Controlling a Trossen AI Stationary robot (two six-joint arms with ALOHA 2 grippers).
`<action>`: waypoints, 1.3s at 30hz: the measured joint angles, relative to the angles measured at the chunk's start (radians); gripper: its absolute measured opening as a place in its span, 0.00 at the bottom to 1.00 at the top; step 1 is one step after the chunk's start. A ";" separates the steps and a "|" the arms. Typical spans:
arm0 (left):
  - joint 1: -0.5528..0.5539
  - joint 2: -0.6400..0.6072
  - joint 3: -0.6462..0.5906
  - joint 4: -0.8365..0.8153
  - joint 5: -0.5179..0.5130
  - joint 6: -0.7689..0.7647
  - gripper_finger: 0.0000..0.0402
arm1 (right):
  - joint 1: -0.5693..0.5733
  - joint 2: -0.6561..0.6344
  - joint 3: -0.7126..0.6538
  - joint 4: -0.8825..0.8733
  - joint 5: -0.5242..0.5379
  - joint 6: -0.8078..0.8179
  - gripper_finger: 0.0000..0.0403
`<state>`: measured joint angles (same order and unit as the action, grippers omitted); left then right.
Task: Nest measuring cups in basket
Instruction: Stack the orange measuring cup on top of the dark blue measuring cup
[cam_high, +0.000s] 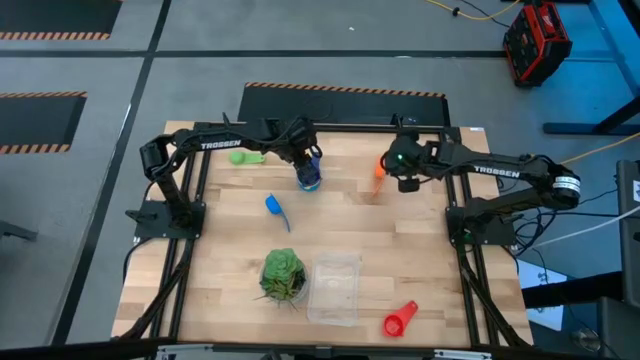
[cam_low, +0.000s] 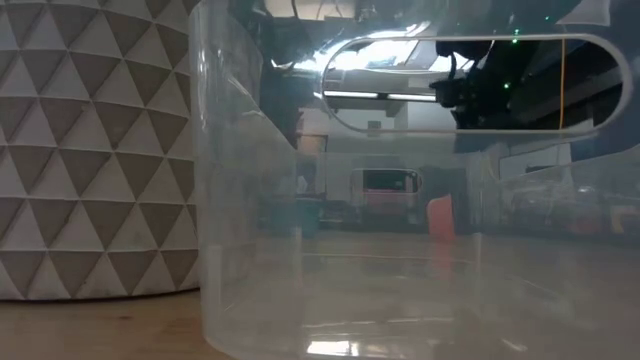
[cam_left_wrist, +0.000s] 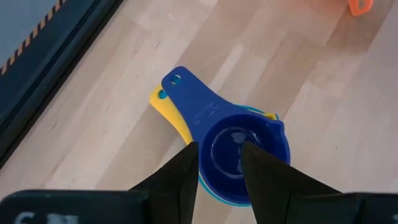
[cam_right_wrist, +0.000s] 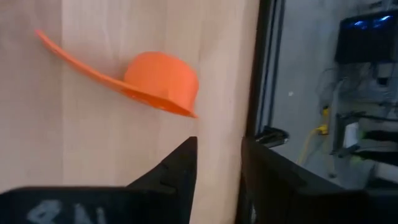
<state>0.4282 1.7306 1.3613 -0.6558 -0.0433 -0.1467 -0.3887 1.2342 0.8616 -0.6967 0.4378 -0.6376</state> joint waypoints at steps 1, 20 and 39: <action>-0.001 0.000 0.000 0.000 0.000 0.000 0.29 | -0.014 0.001 0.000 -0.001 -0.020 0.000 0.32; -0.008 0.001 0.000 -0.001 0.000 0.000 0.29 | -0.093 0.168 0.000 0.093 -0.093 -0.110 0.32; -0.037 0.002 0.000 -0.001 0.000 0.000 0.29 | -0.093 0.258 0.000 0.167 -0.090 -0.114 0.32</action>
<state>0.3916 1.7321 1.3613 -0.6571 -0.0429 -0.1463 -0.4816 1.4925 0.8616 -0.5301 0.3477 -0.7513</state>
